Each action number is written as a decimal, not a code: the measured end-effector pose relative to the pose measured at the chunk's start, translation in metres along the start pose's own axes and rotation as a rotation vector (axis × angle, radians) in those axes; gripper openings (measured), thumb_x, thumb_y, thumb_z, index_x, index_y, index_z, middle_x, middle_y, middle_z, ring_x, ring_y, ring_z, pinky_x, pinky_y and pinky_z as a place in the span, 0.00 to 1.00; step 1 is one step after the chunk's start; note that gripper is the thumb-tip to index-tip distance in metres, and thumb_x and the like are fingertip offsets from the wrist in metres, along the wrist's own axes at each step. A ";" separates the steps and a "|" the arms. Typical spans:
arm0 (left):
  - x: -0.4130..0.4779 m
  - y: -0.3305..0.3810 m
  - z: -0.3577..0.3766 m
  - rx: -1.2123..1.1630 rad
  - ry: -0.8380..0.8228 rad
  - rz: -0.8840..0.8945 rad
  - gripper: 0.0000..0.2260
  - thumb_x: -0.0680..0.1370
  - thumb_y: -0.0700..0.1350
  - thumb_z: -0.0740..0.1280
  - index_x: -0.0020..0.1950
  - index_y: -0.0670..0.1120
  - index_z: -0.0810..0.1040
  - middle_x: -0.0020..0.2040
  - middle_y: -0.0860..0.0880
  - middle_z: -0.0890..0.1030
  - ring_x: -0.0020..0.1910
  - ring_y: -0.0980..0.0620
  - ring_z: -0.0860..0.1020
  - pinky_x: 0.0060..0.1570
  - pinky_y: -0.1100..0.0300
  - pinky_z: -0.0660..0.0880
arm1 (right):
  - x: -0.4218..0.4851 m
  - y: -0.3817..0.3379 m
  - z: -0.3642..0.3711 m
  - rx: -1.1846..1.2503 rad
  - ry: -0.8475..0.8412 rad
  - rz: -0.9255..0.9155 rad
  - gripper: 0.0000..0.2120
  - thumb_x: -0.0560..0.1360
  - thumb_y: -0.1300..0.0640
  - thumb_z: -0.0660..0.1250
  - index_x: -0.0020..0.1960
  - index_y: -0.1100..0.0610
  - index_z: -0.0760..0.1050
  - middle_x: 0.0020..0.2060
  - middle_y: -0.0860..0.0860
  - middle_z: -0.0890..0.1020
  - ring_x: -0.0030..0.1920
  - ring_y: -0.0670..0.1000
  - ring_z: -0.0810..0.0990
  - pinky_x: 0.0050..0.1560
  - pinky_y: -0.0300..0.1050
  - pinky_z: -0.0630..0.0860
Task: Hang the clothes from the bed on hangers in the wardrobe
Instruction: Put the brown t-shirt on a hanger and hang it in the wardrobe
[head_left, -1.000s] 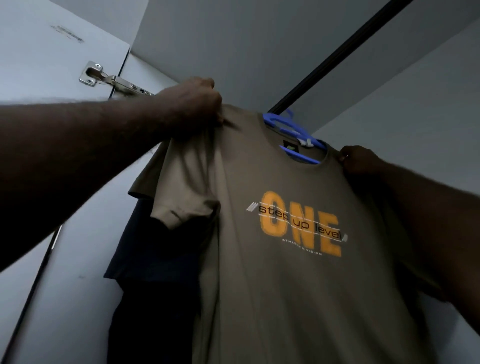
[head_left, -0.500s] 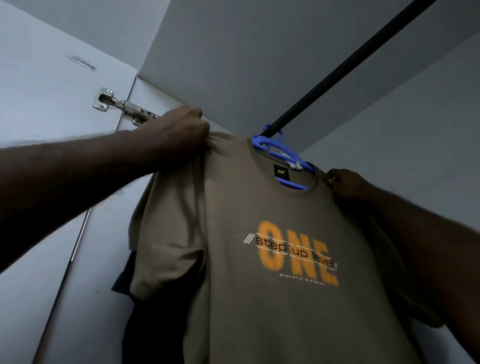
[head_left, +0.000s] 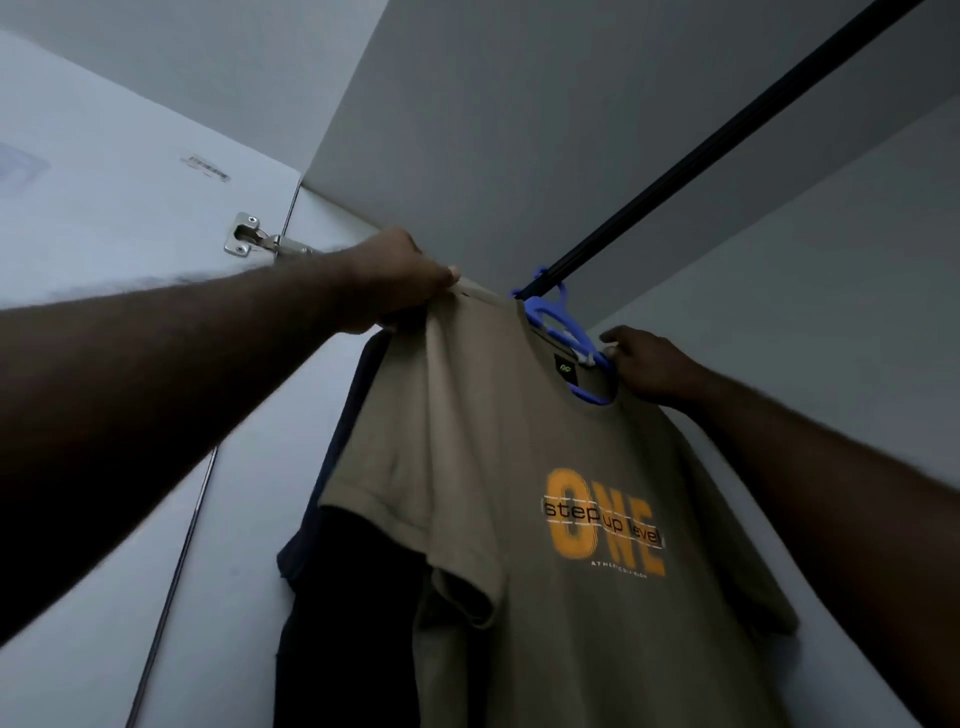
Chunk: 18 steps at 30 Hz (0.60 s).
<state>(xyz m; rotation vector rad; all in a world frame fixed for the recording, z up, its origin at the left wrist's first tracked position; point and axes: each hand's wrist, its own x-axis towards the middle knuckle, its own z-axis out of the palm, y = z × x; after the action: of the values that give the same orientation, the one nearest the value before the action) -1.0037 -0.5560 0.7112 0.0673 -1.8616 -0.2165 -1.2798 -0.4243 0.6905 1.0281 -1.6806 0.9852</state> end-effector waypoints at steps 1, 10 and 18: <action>0.002 0.001 0.005 0.027 0.013 -0.019 0.14 0.78 0.47 0.70 0.46 0.33 0.78 0.35 0.41 0.75 0.31 0.45 0.74 0.35 0.55 0.75 | 0.000 -0.011 0.000 0.023 -0.012 -0.021 0.19 0.84 0.53 0.55 0.73 0.57 0.67 0.70 0.57 0.72 0.67 0.57 0.71 0.58 0.43 0.65; 0.008 0.012 0.017 0.407 0.170 -0.051 0.12 0.76 0.43 0.70 0.52 0.34 0.77 0.54 0.35 0.79 0.54 0.37 0.79 0.43 0.55 0.73 | -0.020 -0.087 0.014 0.079 -0.044 -0.188 0.16 0.84 0.57 0.55 0.69 0.60 0.70 0.65 0.58 0.75 0.64 0.58 0.73 0.58 0.45 0.66; -0.004 0.001 0.015 0.240 0.111 -0.124 0.20 0.75 0.50 0.72 0.55 0.34 0.76 0.53 0.37 0.80 0.52 0.39 0.79 0.40 0.55 0.75 | -0.035 -0.093 0.008 0.023 -0.118 -0.224 0.15 0.84 0.53 0.54 0.64 0.59 0.70 0.58 0.57 0.77 0.58 0.57 0.74 0.55 0.47 0.68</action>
<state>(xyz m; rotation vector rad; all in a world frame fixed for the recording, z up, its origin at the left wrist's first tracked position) -1.0167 -0.5529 0.7031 0.3536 -1.7661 -0.0716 -1.1876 -0.4556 0.6709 1.2805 -1.6097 0.8130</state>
